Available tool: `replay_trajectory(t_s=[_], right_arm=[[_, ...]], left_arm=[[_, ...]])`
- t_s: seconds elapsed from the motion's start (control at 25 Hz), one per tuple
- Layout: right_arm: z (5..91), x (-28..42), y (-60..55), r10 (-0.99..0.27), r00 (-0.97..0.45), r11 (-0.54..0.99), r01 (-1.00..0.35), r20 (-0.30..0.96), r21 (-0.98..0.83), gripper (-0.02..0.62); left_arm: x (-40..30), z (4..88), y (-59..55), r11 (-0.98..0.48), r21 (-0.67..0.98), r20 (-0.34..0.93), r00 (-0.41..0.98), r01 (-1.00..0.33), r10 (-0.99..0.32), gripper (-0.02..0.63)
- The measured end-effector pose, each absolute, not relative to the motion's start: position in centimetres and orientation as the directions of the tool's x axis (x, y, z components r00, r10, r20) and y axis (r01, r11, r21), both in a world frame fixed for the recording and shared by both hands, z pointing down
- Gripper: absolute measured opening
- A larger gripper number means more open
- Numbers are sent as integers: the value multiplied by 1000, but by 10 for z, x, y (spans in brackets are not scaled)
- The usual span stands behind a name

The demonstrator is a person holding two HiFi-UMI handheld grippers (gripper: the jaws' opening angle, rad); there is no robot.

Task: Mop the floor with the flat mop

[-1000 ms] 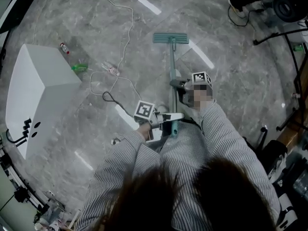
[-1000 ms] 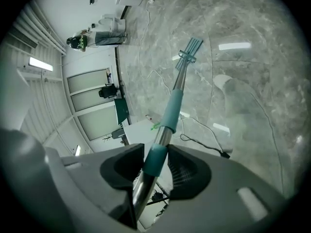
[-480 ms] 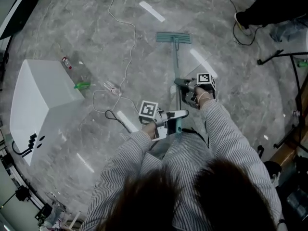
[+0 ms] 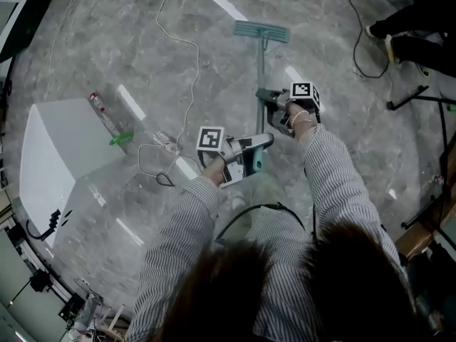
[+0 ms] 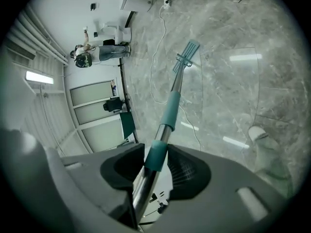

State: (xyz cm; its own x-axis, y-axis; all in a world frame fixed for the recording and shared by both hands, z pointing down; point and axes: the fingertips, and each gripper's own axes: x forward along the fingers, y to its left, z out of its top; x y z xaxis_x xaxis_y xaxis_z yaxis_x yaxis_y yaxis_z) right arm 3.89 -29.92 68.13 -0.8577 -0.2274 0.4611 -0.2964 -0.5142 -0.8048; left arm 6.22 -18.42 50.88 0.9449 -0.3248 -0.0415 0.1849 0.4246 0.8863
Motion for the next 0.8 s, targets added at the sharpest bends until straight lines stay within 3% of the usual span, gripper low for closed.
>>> replay_trajectory(t_s=[0.2, 0.4, 0.64, 0.8], right_arm=[[689, 36, -342, -319, -854, -591, -159, 410, -791, 149], [688, 30, -332, -367, -871, -601, -47, 327, -798, 150], [673, 20, -322, -336, -912, -568, -2, 235, -823, 149], [673, 18, -324, -297, -909, -582, -73, 294, -810, 121]], left_arm=[[60, 525, -230, 429, 884, -23, 933, 187, -359, 169], [62, 542, -221, 459, 881, 36, 951, 115, -307, 155], [66, 547, -228, 466, 880, 72, 944, 92, -323, 147], [66, 553, -233, 477, 875, 97, 938, 79, -333, 140]])
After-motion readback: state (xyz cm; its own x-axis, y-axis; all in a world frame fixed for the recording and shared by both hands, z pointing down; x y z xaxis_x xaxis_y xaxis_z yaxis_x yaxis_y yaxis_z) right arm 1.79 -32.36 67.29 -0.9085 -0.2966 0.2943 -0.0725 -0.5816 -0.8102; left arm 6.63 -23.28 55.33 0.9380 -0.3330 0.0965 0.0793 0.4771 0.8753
